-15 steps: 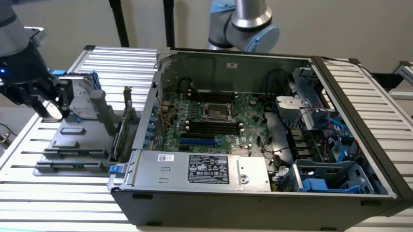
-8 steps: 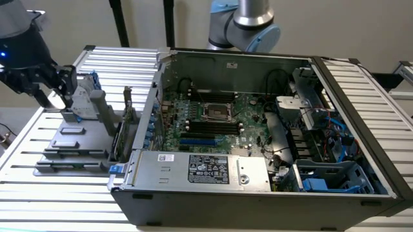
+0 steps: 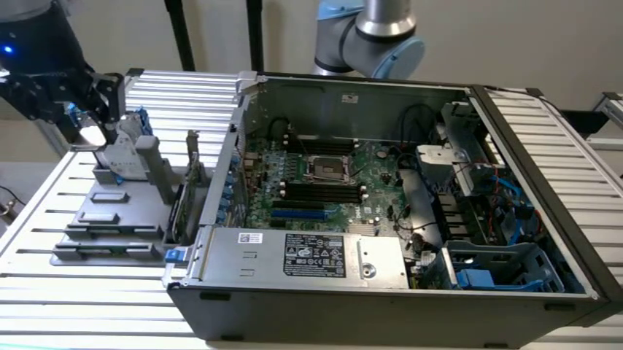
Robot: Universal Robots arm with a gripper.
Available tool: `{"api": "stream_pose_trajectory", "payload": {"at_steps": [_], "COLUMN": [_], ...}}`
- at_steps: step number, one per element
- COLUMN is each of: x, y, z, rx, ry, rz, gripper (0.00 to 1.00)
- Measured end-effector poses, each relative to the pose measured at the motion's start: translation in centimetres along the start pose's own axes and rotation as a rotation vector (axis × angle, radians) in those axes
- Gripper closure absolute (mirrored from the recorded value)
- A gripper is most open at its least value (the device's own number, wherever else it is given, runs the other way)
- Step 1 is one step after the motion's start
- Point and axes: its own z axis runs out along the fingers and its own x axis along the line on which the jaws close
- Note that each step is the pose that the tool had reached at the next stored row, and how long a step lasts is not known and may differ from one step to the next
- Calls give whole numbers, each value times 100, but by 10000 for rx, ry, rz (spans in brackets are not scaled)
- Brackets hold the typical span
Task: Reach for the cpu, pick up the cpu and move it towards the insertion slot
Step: 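Pick up the cpu and move it towards the insertion slot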
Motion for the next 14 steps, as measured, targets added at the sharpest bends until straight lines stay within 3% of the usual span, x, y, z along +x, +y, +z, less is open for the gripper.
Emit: {"api": "stream_pose_trajectory", "payload": {"at_steps": [10,14], "x": [-441,-621], "y": [-2,-6], "z": [-461,-599], "rx": [-47,-48], "ry": [102,143], "rz": [-31,-30], "gripper": [45,45]}}
